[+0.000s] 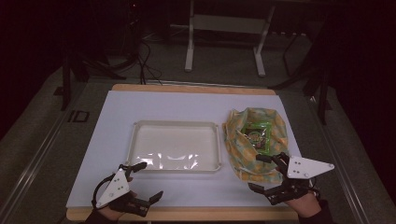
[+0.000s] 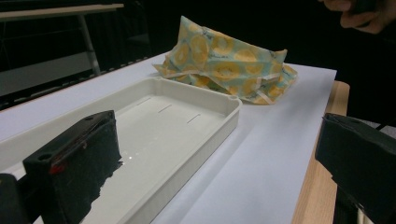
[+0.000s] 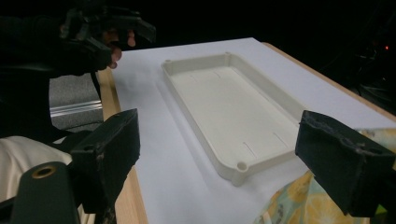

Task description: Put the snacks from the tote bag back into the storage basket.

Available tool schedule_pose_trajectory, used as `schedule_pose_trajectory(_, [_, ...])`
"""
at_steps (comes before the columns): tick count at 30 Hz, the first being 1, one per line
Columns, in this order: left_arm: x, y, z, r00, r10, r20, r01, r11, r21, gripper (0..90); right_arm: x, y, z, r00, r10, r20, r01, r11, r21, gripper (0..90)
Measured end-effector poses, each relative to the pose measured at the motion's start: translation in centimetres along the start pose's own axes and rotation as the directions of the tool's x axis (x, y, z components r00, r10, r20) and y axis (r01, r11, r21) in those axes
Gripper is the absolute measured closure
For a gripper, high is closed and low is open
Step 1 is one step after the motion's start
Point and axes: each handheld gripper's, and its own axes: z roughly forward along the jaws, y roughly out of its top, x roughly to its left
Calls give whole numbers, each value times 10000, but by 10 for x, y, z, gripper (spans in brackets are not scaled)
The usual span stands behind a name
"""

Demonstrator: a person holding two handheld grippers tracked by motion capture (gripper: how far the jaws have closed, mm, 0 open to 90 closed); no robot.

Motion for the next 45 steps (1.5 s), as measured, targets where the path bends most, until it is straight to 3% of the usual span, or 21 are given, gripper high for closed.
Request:
schedule_pose_trajectory(9, [0,0,0,10000,40,31,-40,10000,13,4,-5,19,-6,9989,-382,280,388,9990,-221,139])
schedule_pose_trajectory(18, [0,0,0,10000,52,34,-52,10000,11,4,-12,29,-10,9968,-475,640,498,9981,-355,139])
schedule_pose_trajectory(25, [-1,0,1,10000,88,25,-88,10000,18,4,-26,40,-17,9929,-546,1056,621,9957,-690,148])
schedule_pose_trajectory(39, [-2,0,2,9998,195,45,-195,9998,33,4,-47,51,-23,9852,-223,1702,368,9959,-828,147])
schedule_pose_trajectory(45, [-2,1,2,9998,196,69,-196,9998,20,4,-60,50,-25,9717,-317,2340,468,9972,-591,176])
